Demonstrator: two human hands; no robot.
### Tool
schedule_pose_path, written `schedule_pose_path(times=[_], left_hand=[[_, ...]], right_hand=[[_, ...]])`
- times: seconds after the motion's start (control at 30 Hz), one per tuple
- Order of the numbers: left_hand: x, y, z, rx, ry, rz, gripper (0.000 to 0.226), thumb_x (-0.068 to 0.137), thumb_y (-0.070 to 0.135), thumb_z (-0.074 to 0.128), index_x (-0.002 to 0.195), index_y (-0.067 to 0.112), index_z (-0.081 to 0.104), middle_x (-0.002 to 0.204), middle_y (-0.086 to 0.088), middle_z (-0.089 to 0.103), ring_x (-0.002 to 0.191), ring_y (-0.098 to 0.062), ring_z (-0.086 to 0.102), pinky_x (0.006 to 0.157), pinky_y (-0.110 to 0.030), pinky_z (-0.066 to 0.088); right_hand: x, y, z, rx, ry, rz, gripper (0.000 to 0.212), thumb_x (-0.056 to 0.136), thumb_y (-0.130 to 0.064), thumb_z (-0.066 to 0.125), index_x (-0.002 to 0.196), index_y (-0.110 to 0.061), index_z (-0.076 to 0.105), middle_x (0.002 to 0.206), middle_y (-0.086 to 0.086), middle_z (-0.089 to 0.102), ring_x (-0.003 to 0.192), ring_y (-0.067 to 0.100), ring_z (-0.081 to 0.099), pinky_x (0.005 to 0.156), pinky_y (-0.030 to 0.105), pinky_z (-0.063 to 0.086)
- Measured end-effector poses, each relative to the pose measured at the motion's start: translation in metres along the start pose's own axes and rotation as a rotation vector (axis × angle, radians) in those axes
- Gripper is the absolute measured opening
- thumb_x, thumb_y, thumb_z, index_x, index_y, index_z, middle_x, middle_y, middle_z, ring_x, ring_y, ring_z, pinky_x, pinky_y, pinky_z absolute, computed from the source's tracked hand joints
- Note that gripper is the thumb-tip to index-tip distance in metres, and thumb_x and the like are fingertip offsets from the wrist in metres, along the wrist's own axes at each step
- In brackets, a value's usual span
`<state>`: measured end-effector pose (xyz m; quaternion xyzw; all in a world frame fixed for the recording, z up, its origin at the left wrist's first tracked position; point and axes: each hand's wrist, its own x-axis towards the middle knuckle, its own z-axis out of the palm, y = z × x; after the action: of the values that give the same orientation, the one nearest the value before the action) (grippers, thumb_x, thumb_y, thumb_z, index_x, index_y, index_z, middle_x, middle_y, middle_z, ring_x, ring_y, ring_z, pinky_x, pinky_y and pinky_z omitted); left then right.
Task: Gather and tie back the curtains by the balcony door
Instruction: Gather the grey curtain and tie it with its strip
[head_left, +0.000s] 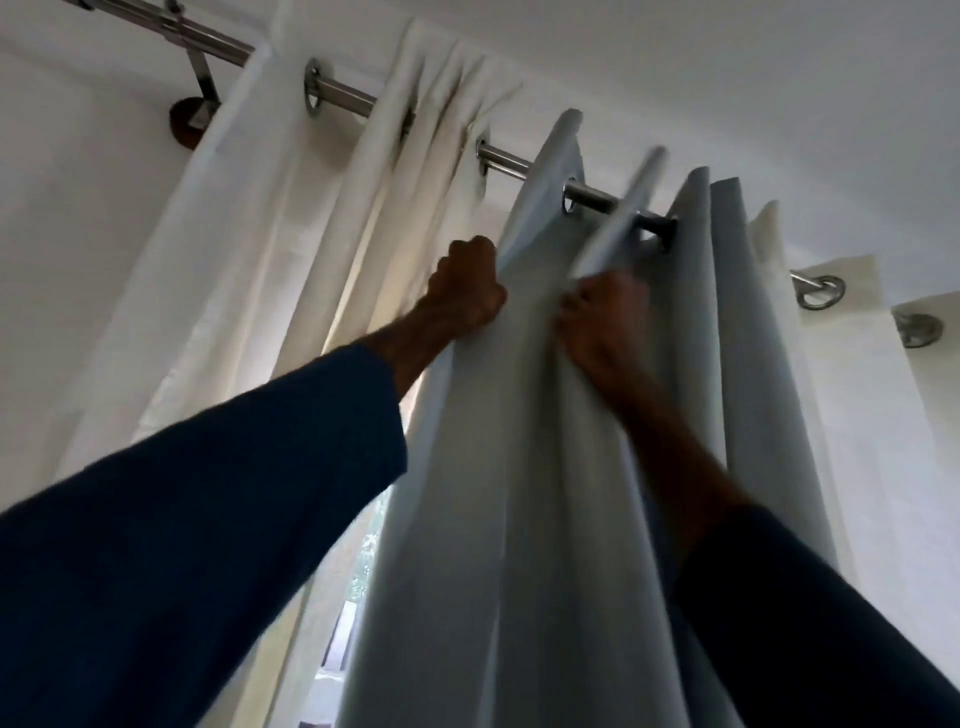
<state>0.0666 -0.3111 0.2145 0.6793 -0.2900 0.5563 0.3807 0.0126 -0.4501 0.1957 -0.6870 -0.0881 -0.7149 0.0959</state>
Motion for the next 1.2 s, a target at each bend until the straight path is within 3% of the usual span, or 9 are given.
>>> schedule_pose_path(times=[0.3, 0.43, 0.5, 0.67, 0.73, 0.87, 1.0, 1.1, 1.2], left_hand=[[0.001, -0.009, 0.004, -0.03, -0.011, 0.146, 0.049, 0.092, 0.026, 0.055, 0.128, -0.007, 0.046, 0.123, -0.031, 0.056, 0.112, -0.047, 0.055, 0.088, -0.046, 0.041], [-0.031, 0.026, 0.036, -0.236, 0.077, 0.349, 0.084, 0.097, 0.018, 0.06, 0.157, 0.013, 0.002, 0.091, -0.005, 0.065, 0.067, -0.016, 0.065, 0.062, -0.027, 0.057], [-0.043, 0.041, 0.044, -0.274, 0.109, 0.403, 0.072, 0.098, 0.019, 0.057, 0.154, 0.017, 0.012, 0.084, -0.001, 0.061, 0.06, -0.01, 0.059, 0.055, -0.024, 0.052], [-0.067, 0.047, 0.061, -0.306, 0.154, 0.296, 0.027, 0.077, 0.013, 0.056, 0.104, 0.012, 0.055, 0.085, -0.008, 0.067, 0.075, -0.033, 0.066, 0.06, -0.042, 0.054], [-0.068, 0.043, 0.063, -0.331, 0.072, 0.249, 0.032, 0.072, 0.031, 0.044, 0.09, 0.011, 0.061, 0.084, -0.01, 0.069, 0.077, -0.035, 0.067, 0.062, -0.043, 0.055], [-0.055, 0.056, 0.047, -0.497, -0.098, -0.034, 0.025, 0.09, 0.023, 0.049, 0.093, 0.0, 0.059, 0.11, -0.025, 0.065, 0.102, -0.039, 0.062, 0.069, -0.03, 0.039], [-0.035, 0.048, 0.04, -0.673, -0.133, -0.24, 0.048, 0.097, 0.036, 0.044, 0.125, 0.001, 0.06, 0.125, -0.018, 0.063, 0.113, -0.035, 0.059, 0.08, -0.032, 0.044], [-0.033, 0.044, 0.041, -0.546, -0.133, -0.183, 0.063, 0.097, 0.056, 0.048, 0.125, 0.0, 0.059, 0.118, -0.013, 0.062, 0.112, -0.029, 0.059, 0.087, -0.032, 0.046], [-0.03, 0.038, 0.045, -0.35, -0.092, -0.071, 0.034, 0.094, 0.031, 0.058, 0.108, -0.001, 0.061, 0.118, -0.022, 0.064, 0.112, -0.039, 0.06, 0.08, -0.032, 0.044]], right_hand=[[-0.017, -0.007, 0.041, 0.026, 0.03, -0.112, 0.023, 0.075, -0.001, 0.058, 0.057, -0.012, 0.048, 0.061, 0.008, 0.054, 0.058, 0.02, 0.047, 0.054, 0.028, 0.027], [-0.031, 0.018, -0.001, 0.038, 0.095, -0.077, 0.035, 0.071, -0.001, 0.058, 0.049, -0.016, 0.035, 0.047, -0.002, 0.037, 0.045, 0.014, 0.037, 0.048, 0.031, 0.021], [-0.033, 0.029, -0.018, 0.006, 0.102, -0.081, 0.034, 0.074, -0.002, 0.06, 0.049, -0.015, 0.04, 0.046, -0.001, 0.04, 0.043, 0.009, 0.036, 0.05, 0.032, 0.022], [-0.037, 0.041, -0.047, -0.059, 0.115, -0.105, 0.023, 0.073, -0.001, 0.057, 0.053, -0.004, 0.046, 0.053, 0.019, 0.048, 0.045, 0.013, 0.037, 0.059, 0.006, 0.029], [-0.038, 0.038, -0.045, -0.067, 0.111, -0.083, 0.021, 0.071, -0.003, 0.058, 0.054, -0.002, 0.045, 0.052, 0.019, 0.047, 0.045, 0.008, 0.038, 0.057, 0.019, 0.03], [-0.058, 0.019, -0.028, -0.158, -0.002, -0.057, 0.005, 0.082, -0.015, 0.067, 0.081, -0.019, 0.071, 0.078, 0.01, 0.066, 0.079, 0.021, 0.061, 0.077, 0.035, 0.042], [-0.075, 0.01, -0.03, -0.266, -0.119, -0.101, 0.042, 0.088, -0.01, 0.068, 0.129, -0.016, 0.067, 0.123, 0.012, 0.067, 0.117, 0.036, 0.053, 0.098, 0.04, 0.042], [-0.079, 0.007, -0.03, -0.371, -0.189, -0.266, 0.032, 0.092, -0.016, 0.062, 0.123, -0.016, 0.071, 0.113, 0.014, 0.072, 0.108, 0.038, 0.059, 0.087, 0.038, 0.045], [-0.075, 0.006, -0.036, -0.326, -0.266, -0.354, 0.025, 0.096, -0.039, 0.06, 0.085, -0.025, 0.077, 0.081, 0.003, 0.074, 0.086, 0.029, 0.067, 0.079, 0.036, 0.052]])
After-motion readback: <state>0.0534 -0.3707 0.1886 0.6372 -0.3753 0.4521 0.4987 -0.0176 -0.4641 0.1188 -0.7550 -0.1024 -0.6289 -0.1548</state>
